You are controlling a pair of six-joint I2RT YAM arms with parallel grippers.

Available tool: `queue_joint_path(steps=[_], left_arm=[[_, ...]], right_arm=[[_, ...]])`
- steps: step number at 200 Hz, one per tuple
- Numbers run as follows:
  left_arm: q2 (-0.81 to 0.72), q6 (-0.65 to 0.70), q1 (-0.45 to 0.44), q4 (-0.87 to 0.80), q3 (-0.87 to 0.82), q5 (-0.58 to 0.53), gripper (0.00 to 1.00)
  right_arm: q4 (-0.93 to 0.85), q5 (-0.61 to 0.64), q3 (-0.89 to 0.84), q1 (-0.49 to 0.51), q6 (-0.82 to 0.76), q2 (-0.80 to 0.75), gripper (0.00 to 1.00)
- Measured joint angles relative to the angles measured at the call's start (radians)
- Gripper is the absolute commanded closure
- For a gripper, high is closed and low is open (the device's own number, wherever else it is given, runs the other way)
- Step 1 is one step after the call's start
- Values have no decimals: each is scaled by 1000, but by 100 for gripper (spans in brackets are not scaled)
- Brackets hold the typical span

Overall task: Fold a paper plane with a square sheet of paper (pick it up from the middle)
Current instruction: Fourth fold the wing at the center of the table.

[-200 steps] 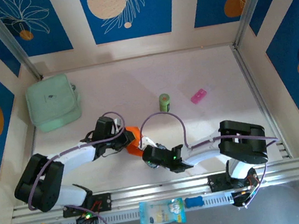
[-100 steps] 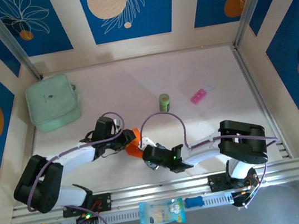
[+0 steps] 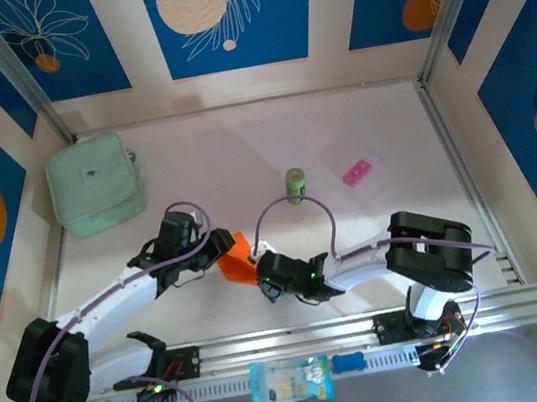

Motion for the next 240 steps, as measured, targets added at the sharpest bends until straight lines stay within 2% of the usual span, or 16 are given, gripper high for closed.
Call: queue_joint_path(steps=[31,78,118,172,240], left_arm=[[-7,0,0,-13,0,-8,55],[-12,-14,0,-3,-2,-4,79],[-12,-19,0,26,-16,2,89],[0,-40,-15,81,-59,11,93],[108,-65,-85,209,-63,24,94]], right_arm=[[28,-40,-11,-24,23,2,89],[81,-125,-32,-82,68,2,89],[114,-245,-46,-147,109,2,88],[119,-368,-52,-211,175,2,88],[156,-443,-74,-252,242,2,88]])
